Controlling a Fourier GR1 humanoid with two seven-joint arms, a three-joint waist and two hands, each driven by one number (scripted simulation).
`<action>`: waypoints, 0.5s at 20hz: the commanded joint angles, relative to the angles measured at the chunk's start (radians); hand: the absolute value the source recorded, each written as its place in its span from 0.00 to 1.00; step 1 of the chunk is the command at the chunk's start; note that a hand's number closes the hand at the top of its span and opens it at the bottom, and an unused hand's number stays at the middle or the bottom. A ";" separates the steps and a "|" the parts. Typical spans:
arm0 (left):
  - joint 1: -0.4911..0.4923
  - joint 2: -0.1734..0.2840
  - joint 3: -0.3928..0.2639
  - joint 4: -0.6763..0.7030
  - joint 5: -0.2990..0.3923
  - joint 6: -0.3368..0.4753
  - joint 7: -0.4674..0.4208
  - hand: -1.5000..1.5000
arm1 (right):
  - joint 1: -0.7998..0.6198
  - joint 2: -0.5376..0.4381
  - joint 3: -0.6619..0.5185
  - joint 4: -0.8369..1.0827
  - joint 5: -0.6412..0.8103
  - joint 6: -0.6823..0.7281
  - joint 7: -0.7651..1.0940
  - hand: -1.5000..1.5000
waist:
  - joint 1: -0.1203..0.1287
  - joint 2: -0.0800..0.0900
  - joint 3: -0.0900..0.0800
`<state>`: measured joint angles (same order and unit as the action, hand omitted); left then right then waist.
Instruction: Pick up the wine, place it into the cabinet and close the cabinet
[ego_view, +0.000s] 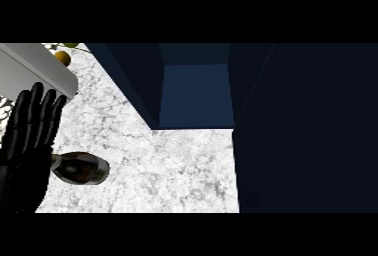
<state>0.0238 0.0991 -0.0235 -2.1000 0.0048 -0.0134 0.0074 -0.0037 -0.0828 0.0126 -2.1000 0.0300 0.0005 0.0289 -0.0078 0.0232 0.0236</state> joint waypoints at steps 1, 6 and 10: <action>-0.016 0.025 0.008 -0.037 0.075 -0.052 0.071 0.00 | 0.049 -0.004 -0.028 0.019 -0.041 0.029 -0.049 0.00 | 0.006 -0.024 -0.023; 0.014 0.160 0.155 0.036 0.515 -0.379 -0.059 0.00 | 0.088 -0.047 -0.006 -0.077 -0.089 0.110 -0.063 0.00 | 0.007 -0.028 -0.027; 0.140 0.156 0.108 0.082 0.737 -0.401 0.154 0.00 | 0.158 -0.051 0.106 -0.108 -0.261 0.219 0.100 0.00 | 0.018 -0.031 -0.026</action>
<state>0.0986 0.2047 0.0537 -2.0283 0.5210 -0.3269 0.0680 0.1003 -0.1141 0.0847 -2.1657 -0.1319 0.1515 0.0653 0.0044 0.0001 -0.0008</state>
